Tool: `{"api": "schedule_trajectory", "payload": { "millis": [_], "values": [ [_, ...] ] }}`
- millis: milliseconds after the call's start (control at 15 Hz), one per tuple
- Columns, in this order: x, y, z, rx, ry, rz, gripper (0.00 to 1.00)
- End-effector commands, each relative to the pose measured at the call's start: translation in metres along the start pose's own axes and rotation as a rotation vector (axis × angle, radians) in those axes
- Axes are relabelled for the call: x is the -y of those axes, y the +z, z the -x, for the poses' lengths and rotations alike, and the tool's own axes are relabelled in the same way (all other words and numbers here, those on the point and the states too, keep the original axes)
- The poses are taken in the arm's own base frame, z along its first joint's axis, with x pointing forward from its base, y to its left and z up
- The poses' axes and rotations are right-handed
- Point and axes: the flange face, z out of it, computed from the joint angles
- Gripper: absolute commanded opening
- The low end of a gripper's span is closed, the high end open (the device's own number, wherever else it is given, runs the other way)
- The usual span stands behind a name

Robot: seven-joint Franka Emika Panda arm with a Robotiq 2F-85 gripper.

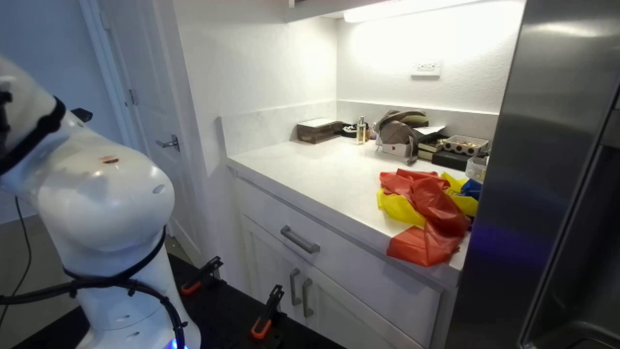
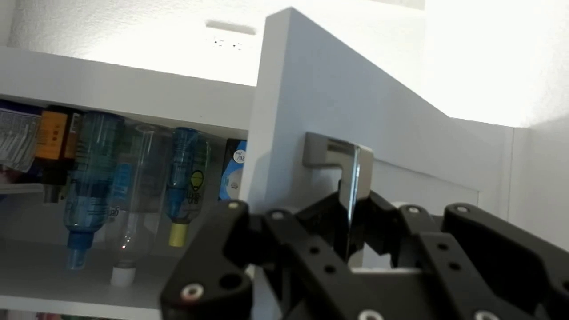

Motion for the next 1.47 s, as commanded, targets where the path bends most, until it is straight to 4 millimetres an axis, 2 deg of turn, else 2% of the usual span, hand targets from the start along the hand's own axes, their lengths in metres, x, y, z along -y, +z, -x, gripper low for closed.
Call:
{"api": "schedule_trajectory", "payload": {
  "millis": [0,533,600,733,1000,1133,1267,1333,1400],
  "values": [
    [0.065,-0.022,0.036,0.063,-0.031,-0.119,0.00],
    [0.094,-0.035,0.050,0.007,0.003,-0.065,0.01],
    [0.096,-0.037,0.050,0.000,0.006,-0.061,0.27],
    [0.104,-0.045,0.050,-0.009,0.008,-0.079,0.32],
    [0.149,-0.079,0.061,-0.022,-0.015,-0.272,0.63],
    [0.165,-0.084,0.063,-0.037,-0.039,-0.379,0.79],
    [0.165,-0.079,0.061,-0.026,-0.074,-0.440,0.94],
    [0.157,-0.075,0.058,-0.012,-0.087,-0.444,0.99],
    [0.153,-0.073,0.054,0.004,-0.099,-0.455,1.00]
  ]
}}
